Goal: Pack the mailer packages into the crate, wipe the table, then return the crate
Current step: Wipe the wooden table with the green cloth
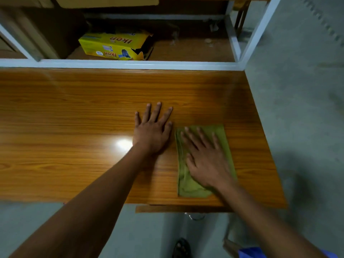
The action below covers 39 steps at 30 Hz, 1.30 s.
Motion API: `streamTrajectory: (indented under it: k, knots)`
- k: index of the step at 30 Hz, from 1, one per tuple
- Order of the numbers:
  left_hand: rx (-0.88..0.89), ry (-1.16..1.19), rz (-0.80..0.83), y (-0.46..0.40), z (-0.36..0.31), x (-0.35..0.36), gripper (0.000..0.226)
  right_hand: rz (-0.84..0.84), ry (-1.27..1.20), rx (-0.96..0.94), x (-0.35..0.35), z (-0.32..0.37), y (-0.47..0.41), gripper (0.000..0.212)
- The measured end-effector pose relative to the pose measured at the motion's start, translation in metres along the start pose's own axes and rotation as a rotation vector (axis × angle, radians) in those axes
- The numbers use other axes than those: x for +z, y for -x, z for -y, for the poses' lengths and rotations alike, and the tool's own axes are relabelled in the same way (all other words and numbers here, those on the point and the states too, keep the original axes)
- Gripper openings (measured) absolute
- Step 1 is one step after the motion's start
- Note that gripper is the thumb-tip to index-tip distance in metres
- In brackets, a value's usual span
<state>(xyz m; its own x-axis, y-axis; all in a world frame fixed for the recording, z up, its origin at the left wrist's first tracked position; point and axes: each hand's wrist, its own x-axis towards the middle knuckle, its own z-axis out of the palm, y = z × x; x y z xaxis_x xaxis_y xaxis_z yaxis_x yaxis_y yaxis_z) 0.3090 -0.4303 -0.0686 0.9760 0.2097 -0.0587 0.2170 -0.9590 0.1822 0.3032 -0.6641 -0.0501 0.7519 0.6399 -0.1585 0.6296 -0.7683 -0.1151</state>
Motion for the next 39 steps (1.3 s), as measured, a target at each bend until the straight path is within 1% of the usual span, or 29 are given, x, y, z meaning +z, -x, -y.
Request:
streamTrajectory:
  k: [1,3,5,8,10,12,15,17,18,21,23,25,27,30,32,35,39]
  knots:
    - [-0.004,0.006,-0.006,0.016,0.000,0.002,0.059,0.013,0.024,-0.005,0.004,0.002,0.012,0.071]
    - [-0.011,0.011,-0.018,0.029,0.001,0.005,0.059,0.004,0.029,0.001,0.003,-0.007,0.004,0.071]
    - [-0.011,0.020,-0.028,0.027,0.003,0.007,0.059,-0.033,0.014,0.042,-0.005,-0.023,-0.036,0.070]
    - [0.011,0.022,-0.044,0.023,0.006,0.011,0.059,-0.049,-0.048,0.172,-0.022,-0.050,-0.106,0.070]
    - [0.017,0.017,-0.047,0.023,0.008,0.011,0.059,-0.053,-0.059,0.221,-0.024,-0.046,-0.119,0.071]
    - [0.021,0.024,-0.041,0.024,0.008,0.010,0.059,-0.059,-0.051,0.196,-0.016,-0.023,-0.094,0.074]
    - [0.021,0.029,-0.038,0.025,0.005,0.005,0.059,-0.042,0.004,0.099,0.001,0.011,-0.015,0.074]
    - [0.019,0.034,-0.028,0.025,0.005,0.004,0.059,-0.022,0.013,0.062,0.009,0.020,0.020,0.073]
    - [0.020,0.035,-0.028,0.025,0.005,0.005,0.060,-0.012,0.020,0.062,0.011,0.019,0.023,0.073]
    - [0.026,0.031,-0.030,0.022,0.006,0.007,0.061,-0.076,0.023,0.116,0.005,-0.005,-0.023,0.069]
    - [0.027,0.023,-0.038,0.021,0.008,0.010,0.061,-0.094,-0.018,0.205,-0.007,-0.024,-0.070,0.068]
    - [0.033,0.018,-0.046,0.021,0.008,0.011,0.061,-0.092,-0.035,0.286,-0.014,-0.028,-0.097,0.070]
    - [0.043,0.020,-0.038,0.021,0.008,0.011,0.060,-0.094,-0.057,0.281,-0.009,-0.005,-0.084,0.071]
    - [0.043,0.030,-0.035,0.022,0.008,0.009,0.059,-0.095,-0.028,0.170,0.007,0.044,-0.011,0.070]
    - [0.044,0.037,-0.042,0.022,0.008,0.009,0.058,-0.079,-0.021,0.127,0.017,0.055,0.023,0.070]
    - [0.040,0.042,-0.037,0.020,0.009,0.010,0.059,-0.069,0.011,0.132,0.015,0.029,0.002,0.070]
    - [0.030,0.040,-0.042,0.020,0.009,0.010,0.058,-0.103,-0.013,0.319,-0.002,-0.015,-0.060,0.069]
